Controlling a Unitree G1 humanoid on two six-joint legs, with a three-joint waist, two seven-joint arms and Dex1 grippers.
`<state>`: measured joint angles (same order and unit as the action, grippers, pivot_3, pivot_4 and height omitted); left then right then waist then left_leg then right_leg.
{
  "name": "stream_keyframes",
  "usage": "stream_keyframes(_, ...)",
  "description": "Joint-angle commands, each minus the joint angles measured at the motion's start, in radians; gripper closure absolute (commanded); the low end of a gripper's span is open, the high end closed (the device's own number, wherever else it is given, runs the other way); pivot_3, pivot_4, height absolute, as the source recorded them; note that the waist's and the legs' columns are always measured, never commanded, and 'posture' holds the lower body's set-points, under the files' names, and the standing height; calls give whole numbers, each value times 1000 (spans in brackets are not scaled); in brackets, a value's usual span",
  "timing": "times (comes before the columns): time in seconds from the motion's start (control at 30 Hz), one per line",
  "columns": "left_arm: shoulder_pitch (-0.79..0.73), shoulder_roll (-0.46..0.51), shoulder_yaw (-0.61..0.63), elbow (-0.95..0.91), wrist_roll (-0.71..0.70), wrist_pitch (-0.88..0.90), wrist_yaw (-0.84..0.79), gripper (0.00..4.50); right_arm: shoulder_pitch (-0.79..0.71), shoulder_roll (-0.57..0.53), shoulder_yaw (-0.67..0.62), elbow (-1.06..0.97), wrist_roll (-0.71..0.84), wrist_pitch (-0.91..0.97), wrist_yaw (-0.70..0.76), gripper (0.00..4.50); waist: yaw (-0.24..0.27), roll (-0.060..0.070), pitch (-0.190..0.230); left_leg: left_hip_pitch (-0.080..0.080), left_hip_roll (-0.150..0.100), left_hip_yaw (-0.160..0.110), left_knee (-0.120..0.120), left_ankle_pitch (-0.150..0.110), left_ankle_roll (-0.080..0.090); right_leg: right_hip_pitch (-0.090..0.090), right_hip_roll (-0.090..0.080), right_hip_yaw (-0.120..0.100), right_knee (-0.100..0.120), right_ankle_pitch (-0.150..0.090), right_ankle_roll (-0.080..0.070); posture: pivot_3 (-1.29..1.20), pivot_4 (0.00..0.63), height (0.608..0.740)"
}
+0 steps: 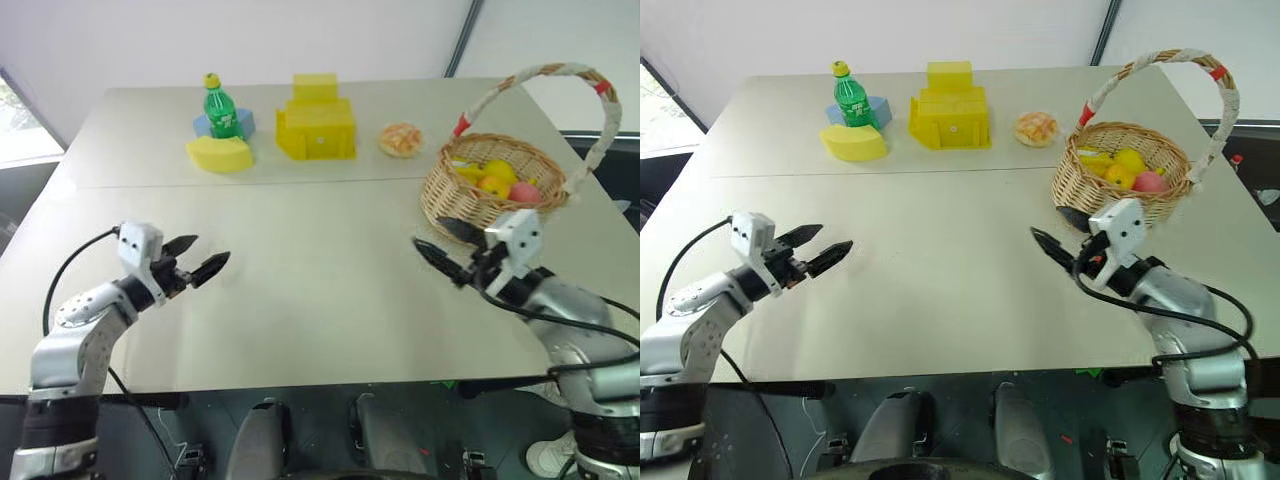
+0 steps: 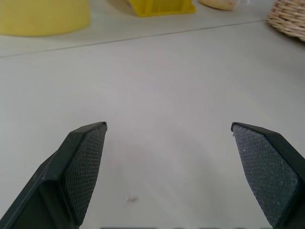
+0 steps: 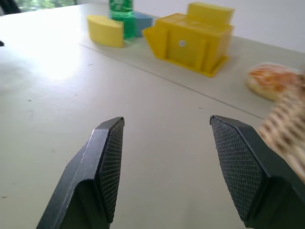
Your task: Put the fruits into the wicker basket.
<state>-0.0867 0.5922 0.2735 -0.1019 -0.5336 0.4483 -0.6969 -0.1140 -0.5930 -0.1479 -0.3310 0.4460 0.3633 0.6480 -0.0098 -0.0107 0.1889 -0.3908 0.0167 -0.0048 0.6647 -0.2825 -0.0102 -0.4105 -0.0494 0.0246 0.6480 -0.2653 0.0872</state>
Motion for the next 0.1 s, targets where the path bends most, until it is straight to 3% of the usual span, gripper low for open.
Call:
stream_keyframes(0.03,17,-2,48,-72,-15,-25,11,0,-36,5,-4,32,-7,-37,22,1539,2,0,0,0,0,0,0,0,0,0,-1,0,0,0,0,0,150,740)
stream_keyframes(0.1,26,-9,57,-87,-27,-17,16,0,-54,2,-2,60,-12,-48,36,1539,2,-1,0,0,-1,0,0,0,0,0,-1,0,0,0,0,0,150,740)
